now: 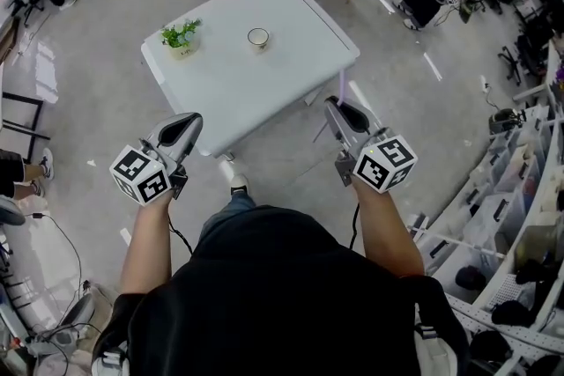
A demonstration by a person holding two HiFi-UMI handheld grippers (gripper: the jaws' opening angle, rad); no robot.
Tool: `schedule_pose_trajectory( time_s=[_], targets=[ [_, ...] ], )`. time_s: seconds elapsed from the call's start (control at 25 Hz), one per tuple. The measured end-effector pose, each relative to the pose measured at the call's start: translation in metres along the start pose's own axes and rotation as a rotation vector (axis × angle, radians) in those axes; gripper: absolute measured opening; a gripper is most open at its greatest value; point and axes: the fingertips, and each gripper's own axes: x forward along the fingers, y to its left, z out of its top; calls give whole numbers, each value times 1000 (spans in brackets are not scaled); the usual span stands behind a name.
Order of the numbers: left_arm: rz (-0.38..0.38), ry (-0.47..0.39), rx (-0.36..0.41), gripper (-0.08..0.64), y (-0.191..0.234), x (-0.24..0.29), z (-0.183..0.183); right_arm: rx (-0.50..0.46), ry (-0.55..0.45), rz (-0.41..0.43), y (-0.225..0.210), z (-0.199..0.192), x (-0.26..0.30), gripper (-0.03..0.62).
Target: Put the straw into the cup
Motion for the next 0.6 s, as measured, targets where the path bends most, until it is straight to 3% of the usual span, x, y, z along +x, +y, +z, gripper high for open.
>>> schedule_pose_trajectory(
  time_s=[0.6],
  targets=[
    [-25,21,-15,0,56,21,4,29,25,-29,-18,-3,54,57]
  ],
)
